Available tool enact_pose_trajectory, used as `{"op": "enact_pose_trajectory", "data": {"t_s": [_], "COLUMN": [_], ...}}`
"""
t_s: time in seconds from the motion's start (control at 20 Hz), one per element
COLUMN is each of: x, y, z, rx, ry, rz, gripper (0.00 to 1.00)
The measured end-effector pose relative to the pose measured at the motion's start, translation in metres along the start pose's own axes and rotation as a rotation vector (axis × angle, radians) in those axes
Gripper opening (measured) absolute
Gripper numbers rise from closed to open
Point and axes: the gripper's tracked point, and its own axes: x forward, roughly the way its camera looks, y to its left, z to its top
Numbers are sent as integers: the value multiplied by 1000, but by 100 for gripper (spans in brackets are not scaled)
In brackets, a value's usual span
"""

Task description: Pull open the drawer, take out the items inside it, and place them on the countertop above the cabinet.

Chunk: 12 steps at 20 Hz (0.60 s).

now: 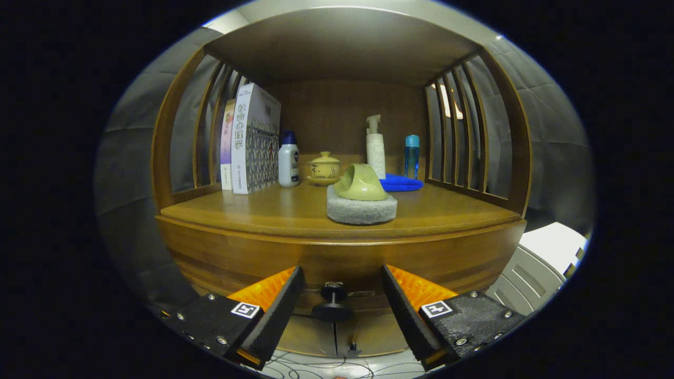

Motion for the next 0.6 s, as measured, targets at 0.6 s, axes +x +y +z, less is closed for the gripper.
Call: {"op": "enact_pose_trajectory", "data": {"t_s": [0.6], "x": [-113], "y": [-35], "z": [115], "rx": [-93], "ry": [-127], "rz": [-97], "gripper": [95]}}
